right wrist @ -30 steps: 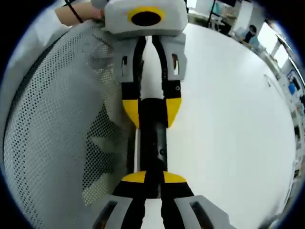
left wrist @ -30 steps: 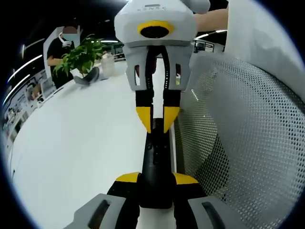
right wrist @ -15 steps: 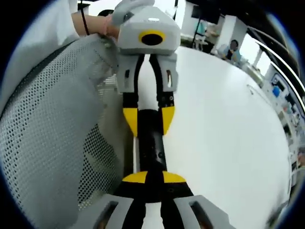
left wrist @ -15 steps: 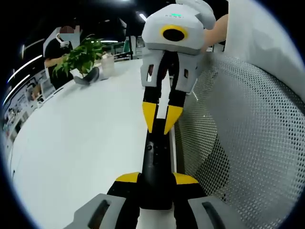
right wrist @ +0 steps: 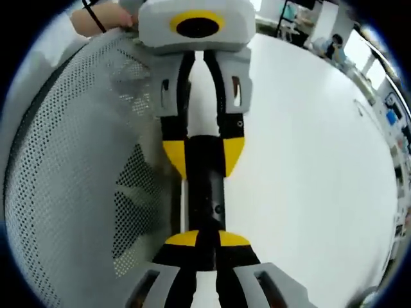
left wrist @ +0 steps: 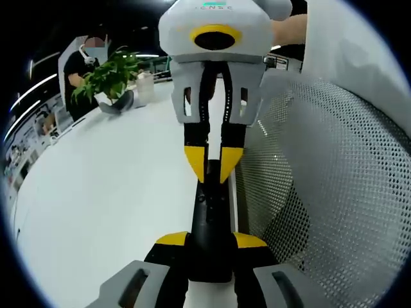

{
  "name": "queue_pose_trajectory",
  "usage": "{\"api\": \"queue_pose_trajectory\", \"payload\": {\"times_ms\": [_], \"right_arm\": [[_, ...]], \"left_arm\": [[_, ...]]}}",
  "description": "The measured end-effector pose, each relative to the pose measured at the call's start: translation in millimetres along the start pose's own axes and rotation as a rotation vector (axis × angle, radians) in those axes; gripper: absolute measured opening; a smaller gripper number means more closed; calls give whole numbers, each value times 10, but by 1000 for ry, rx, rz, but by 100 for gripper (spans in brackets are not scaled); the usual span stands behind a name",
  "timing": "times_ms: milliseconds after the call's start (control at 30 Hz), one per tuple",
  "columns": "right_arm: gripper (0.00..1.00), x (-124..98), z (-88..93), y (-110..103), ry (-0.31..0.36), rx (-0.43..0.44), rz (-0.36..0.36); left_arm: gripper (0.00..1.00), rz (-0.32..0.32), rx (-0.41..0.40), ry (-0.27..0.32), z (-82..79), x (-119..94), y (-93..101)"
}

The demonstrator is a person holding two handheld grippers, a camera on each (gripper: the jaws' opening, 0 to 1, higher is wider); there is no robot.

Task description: Press the specified remote control buttons in sequence, fully releasing each button before pressing the next.

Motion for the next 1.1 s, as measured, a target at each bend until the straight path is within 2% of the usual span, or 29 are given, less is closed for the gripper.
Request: {"api": "queue_pose_trajectory", "payload": {"times_ms": [167, 333, 400, 500, 533, 600, 633, 833, 1100], "right_arm": [[6, 9, -15, 32, -51, 11, -42], [6, 5, 1, 48, -46, 73, -80], [5, 1, 0, 42, -13, 137, -63], [4, -10, 11, 45, 95, 278, 10], [4, -22, 28, 19, 213, 272, 83], [4, -24, 30, 0, 247, 225, 114], [4, -24, 33, -7, 255, 222, 128], [2, -22, -3, -47, 257, 12, 191], [1, -21, -20, -26, 260, 17, 129]], "left_arm": [[24, 0, -1, 1, -4, 2, -2], [24, -2, -2, 1, -6, 3, -3], [24, -2, -3, 1, -5, 2, -2], [24, -3, -3, 1, -6, 1, -2], [24, -3, -4, 1, -6, -1, -2], [24, -4, -2, 1, -6, -1, -1], [24, -4, -2, 0, -6, -1, -1], [24, -4, -3, -1, -7, -1, 2], [24, -4, -3, -1, -6, 0, 2]]}}
Point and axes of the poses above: the point that each gripper's makers call its tool centre point, and the gripper's own axes: x roughly forward along the fingers, y roughly to its right, z roughly out of its underside, the point moved 2 cm from there along -x, roughly backward along the fingers, and after that the axes turned 9 degrees about -y, right-handed, at the moved point
